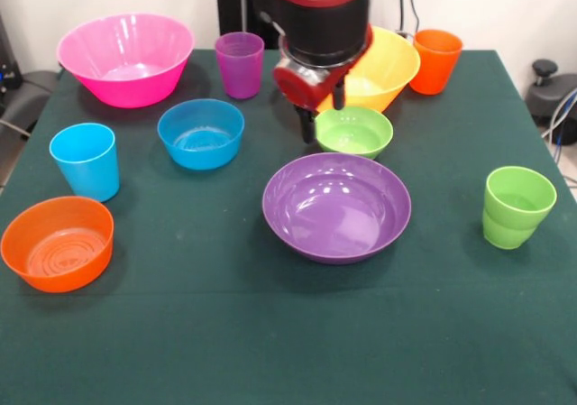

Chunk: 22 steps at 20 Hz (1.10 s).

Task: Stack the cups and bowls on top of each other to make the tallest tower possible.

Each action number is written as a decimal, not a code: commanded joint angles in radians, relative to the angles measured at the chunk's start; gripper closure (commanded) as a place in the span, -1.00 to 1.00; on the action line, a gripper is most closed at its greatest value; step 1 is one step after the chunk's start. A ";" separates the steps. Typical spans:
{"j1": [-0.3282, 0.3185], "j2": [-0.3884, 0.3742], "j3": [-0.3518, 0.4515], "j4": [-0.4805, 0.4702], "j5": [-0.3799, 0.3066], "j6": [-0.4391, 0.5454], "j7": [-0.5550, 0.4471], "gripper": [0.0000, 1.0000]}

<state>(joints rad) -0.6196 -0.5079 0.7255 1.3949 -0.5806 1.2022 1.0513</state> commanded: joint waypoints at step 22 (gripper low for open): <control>0.157 0.070 -0.266 0.179 -0.123 -0.192 0.109 -1.00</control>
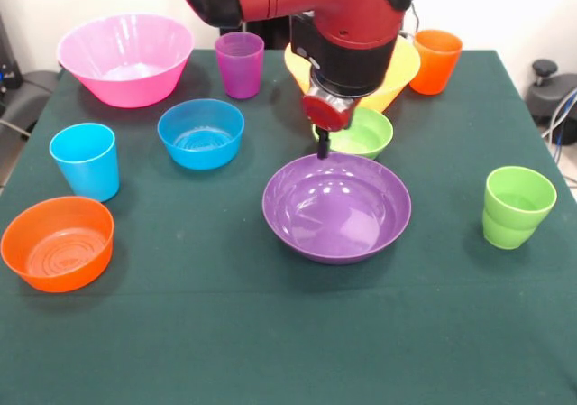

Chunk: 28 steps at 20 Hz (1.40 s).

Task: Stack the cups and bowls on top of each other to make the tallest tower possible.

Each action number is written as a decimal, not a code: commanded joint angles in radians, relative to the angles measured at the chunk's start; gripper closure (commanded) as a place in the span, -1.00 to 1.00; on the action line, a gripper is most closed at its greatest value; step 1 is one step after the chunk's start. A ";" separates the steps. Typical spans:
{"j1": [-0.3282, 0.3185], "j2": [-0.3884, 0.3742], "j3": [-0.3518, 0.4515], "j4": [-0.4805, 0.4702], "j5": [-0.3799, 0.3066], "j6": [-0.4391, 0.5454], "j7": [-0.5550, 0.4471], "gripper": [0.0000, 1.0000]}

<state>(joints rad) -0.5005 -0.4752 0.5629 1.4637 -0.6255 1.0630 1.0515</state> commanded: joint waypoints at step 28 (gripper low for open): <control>-0.031 0.094 -0.012 0.204 -0.060 -0.337 -0.020 -1.00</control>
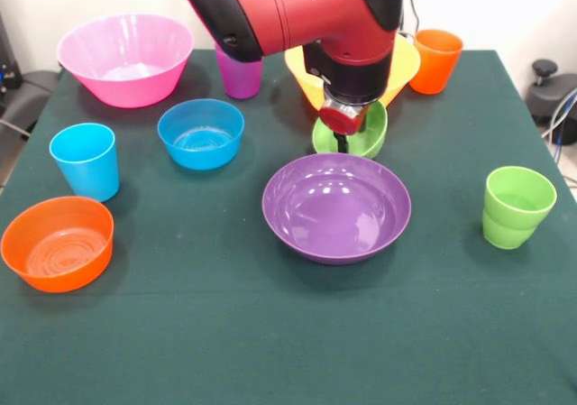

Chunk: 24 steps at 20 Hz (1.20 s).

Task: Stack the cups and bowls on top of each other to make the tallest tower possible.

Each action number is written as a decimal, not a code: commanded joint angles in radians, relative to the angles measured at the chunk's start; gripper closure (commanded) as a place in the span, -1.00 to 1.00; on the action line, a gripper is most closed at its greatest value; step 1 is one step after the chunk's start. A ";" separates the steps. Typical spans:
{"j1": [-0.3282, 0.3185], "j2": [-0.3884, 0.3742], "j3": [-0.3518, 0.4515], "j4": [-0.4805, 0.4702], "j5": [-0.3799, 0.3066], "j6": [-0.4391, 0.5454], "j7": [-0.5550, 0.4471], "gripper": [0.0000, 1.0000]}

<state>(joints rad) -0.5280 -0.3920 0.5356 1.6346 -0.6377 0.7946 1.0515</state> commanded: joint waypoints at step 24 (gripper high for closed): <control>0.014 -0.146 0.034 0.058 0.064 0.093 -0.026 -1.00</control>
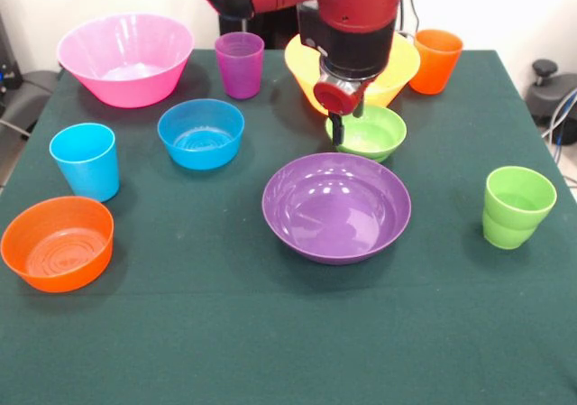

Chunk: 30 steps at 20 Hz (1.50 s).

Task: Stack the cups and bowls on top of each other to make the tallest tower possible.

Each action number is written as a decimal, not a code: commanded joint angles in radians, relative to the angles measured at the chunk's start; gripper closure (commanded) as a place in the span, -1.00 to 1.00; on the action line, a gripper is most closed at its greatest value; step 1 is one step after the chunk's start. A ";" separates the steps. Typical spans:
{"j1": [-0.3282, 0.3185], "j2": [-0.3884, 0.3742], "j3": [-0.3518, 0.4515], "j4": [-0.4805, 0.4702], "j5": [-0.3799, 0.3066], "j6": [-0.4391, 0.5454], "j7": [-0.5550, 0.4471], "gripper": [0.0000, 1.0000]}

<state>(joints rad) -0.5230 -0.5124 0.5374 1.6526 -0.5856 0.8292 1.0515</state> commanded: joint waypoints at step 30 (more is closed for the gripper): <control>0.096 0.061 -0.043 -0.038 -0.124 -0.156 -0.001 -1.00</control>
<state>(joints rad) -0.4636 -0.4925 0.5365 1.6523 -0.6118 0.6931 1.0515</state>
